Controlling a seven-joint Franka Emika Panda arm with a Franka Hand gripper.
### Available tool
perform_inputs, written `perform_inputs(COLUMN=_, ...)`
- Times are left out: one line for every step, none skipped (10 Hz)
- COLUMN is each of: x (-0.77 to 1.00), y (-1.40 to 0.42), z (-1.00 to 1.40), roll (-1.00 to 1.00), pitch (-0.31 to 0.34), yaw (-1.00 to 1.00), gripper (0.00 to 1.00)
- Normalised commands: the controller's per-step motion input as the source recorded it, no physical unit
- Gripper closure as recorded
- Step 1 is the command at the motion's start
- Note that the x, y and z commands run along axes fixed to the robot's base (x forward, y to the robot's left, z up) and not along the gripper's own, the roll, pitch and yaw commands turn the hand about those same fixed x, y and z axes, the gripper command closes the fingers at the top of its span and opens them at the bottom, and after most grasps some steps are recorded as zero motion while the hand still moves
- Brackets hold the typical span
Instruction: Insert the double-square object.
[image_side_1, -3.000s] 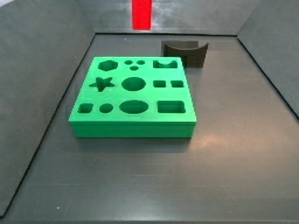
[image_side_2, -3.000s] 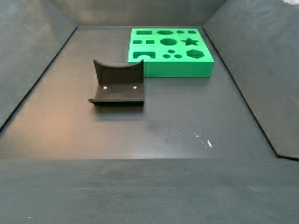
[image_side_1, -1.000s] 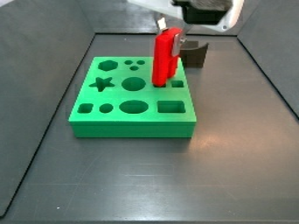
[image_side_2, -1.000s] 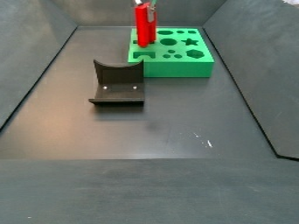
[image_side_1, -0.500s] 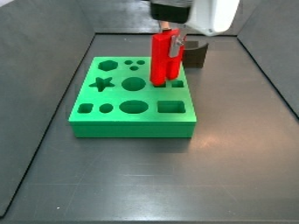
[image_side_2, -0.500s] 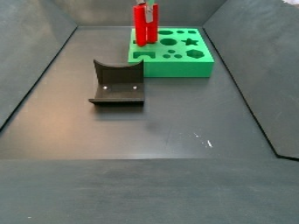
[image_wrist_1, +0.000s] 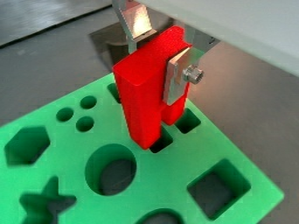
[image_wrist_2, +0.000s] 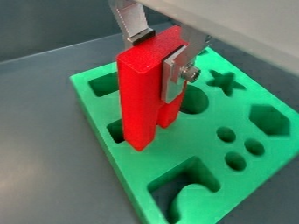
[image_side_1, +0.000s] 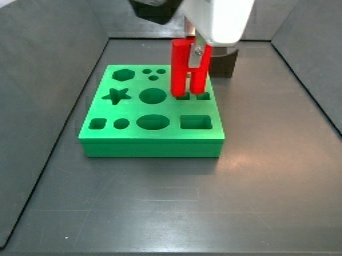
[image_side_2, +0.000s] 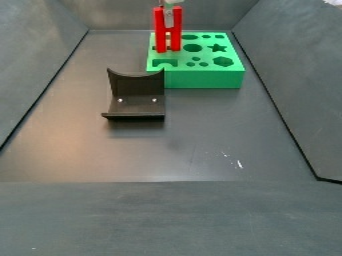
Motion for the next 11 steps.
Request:
perform_inputs(x=0.39, y=-0.16, z=-0.30, roll=-0.09, pitch=0.010, yaw=-0.62, gripper=1.00)
perform_inputs(x=0.16, y=0.00, z=-0.24, roll=0.00, pitch=0.000, yaw=-0.33, gripper=1.00)
perform_inputs(x=0.00, y=0.00, z=-0.22, roll=0.00, pitch=-0.004, yaw=0.00, gripper=1.00)
perform_inputs(x=0.03, y=0.00, z=-0.29, roll=-0.03, pitch=-0.007, yaw=-0.32, gripper=1.00)
perform_inputs(x=0.00, y=0.00, z=-0.21, roll=-0.02, pitch=0.000, yaw=-0.59, gripper=1.00)
perform_inputs(x=-0.03, y=0.00, z=-0.13, roll=-0.18, pitch=0.000, yaw=-0.31, gripper=1.00)
perform_inputs(x=-0.03, y=-0.06, z=-0.02, roll=-0.33, pitch=-0.051, yaw=-0.36, gripper=1.00)
perform_inputs(x=-0.19, y=-0.06, z=-0.01, roll=-0.22, pitch=-0.107, yaw=-0.06, gripper=1.00)
perform_inputs(x=-0.10, y=-0.06, z=-0.11, roll=-0.14, pitch=-0.037, yaw=0.15, gripper=1.00)
perform_inputs(x=0.00, y=0.00, z=-0.05, roll=-0.10, pitch=-0.016, yaw=0.08, gripper=1.00)
perform_inputs(x=0.14, y=0.00, z=-0.01, roll=-0.03, pitch=0.000, yaw=0.00, gripper=1.00)
